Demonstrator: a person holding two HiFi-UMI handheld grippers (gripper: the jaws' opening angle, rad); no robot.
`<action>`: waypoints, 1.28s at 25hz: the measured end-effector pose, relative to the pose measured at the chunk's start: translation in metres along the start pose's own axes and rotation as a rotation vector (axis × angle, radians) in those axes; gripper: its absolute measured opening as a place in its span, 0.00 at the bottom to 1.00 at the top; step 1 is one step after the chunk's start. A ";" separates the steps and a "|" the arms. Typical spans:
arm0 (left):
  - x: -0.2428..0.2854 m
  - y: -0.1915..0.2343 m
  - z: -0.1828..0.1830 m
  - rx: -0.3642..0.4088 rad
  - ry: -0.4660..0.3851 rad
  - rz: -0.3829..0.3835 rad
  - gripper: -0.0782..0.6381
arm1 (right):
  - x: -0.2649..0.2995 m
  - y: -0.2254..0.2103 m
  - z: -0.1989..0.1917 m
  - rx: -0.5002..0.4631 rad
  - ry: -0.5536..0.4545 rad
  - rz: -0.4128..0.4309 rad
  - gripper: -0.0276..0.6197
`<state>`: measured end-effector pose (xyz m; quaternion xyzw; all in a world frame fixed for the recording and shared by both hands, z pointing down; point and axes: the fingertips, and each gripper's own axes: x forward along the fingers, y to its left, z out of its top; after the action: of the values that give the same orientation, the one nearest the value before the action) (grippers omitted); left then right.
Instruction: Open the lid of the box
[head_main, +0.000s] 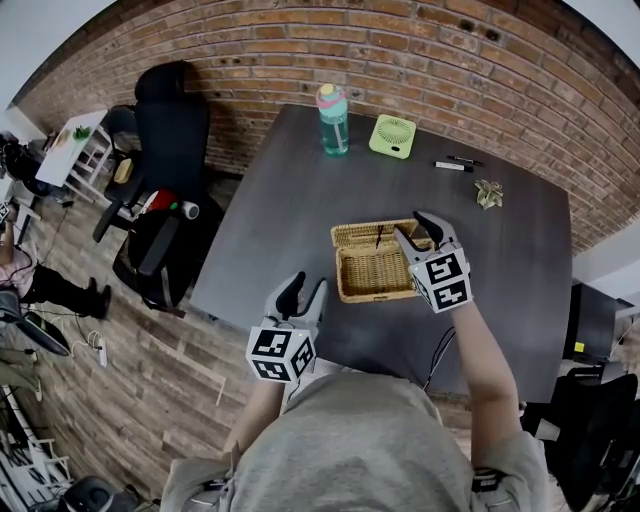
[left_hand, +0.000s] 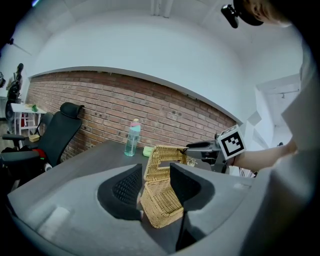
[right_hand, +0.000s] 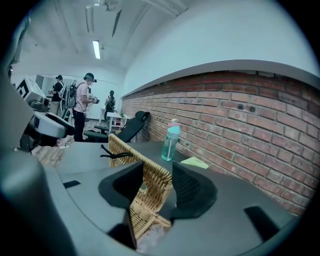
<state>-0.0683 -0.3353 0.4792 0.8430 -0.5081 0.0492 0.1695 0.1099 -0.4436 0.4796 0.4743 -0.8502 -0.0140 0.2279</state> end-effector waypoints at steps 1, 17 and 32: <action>0.001 0.000 0.000 0.000 0.001 0.001 0.34 | 0.002 -0.001 0.000 -0.001 0.002 0.003 0.32; 0.012 0.003 -0.003 -0.007 0.012 0.016 0.34 | 0.035 -0.019 0.002 0.030 0.018 0.026 0.32; 0.019 0.011 -0.003 -0.018 0.020 0.039 0.34 | 0.071 -0.035 -0.007 0.097 0.047 0.048 0.31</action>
<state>-0.0682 -0.3552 0.4892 0.8309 -0.5230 0.0562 0.1813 0.1092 -0.5192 0.5039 0.4645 -0.8554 0.0436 0.2249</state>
